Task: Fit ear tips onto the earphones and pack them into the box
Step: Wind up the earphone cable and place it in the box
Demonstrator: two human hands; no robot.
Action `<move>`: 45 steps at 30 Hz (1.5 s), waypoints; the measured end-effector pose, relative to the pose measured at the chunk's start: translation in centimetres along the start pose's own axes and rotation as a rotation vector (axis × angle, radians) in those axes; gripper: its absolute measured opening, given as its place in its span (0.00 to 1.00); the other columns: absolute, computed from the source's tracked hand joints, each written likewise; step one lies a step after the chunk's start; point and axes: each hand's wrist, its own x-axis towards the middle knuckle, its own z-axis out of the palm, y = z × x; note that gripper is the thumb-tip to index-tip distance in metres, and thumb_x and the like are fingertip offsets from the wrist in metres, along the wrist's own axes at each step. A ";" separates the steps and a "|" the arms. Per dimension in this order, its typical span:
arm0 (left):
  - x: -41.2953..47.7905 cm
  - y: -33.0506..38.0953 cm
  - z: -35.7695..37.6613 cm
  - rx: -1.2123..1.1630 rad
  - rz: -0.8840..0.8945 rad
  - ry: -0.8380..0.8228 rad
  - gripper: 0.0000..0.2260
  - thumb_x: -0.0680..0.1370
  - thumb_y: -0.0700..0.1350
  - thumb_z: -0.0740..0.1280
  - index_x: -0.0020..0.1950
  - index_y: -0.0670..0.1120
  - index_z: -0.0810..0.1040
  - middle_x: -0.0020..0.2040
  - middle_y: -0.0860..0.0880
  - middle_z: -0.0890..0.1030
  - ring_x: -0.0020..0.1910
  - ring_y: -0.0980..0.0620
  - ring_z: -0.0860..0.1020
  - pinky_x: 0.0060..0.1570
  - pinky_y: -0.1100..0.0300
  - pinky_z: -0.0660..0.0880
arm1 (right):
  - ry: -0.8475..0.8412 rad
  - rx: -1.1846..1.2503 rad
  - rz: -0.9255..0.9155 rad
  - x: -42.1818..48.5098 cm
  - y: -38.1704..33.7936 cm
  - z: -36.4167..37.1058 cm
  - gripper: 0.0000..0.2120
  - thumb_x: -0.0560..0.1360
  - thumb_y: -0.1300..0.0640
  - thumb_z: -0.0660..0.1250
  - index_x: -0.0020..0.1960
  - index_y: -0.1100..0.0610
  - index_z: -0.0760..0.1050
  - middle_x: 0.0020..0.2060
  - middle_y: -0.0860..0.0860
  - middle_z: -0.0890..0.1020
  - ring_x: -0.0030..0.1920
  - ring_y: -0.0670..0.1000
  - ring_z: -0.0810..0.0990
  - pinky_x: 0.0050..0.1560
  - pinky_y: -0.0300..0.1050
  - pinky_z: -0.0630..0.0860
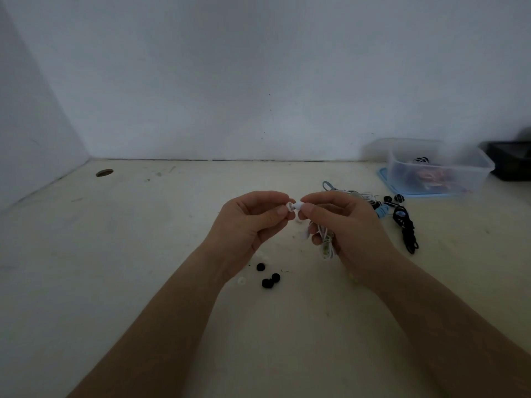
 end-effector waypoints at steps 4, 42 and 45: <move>0.0 0.0 0.1 -0.006 0.006 -0.010 0.10 0.68 0.36 0.71 0.48 0.41 0.84 0.48 0.42 0.86 0.45 0.48 0.85 0.45 0.63 0.81 | 0.005 -0.015 -0.015 -0.1 -0.1 0.0 0.17 0.66 0.54 0.74 0.50 0.64 0.81 0.38 0.57 0.85 0.31 0.54 0.80 0.30 0.43 0.76; -0.6 0.4 0.0 0.129 0.001 -0.053 0.09 0.66 0.37 0.73 0.46 0.40 0.82 0.44 0.41 0.86 0.44 0.47 0.85 0.44 0.61 0.81 | -0.133 -0.198 -0.056 -0.2 -0.2 -1.2 0.11 0.68 0.53 0.75 0.47 0.58 0.85 0.38 0.58 0.84 0.30 0.55 0.75 0.37 0.53 0.77; -0.7 0.3 0.0 0.136 -0.004 -0.049 0.10 0.65 0.38 0.74 0.45 0.40 0.82 0.44 0.40 0.86 0.45 0.47 0.85 0.45 0.61 0.81 | -0.128 -0.209 -0.062 -0.3 -0.3 -1.2 0.12 0.68 0.53 0.75 0.47 0.59 0.85 0.38 0.63 0.83 0.30 0.54 0.75 0.36 0.52 0.76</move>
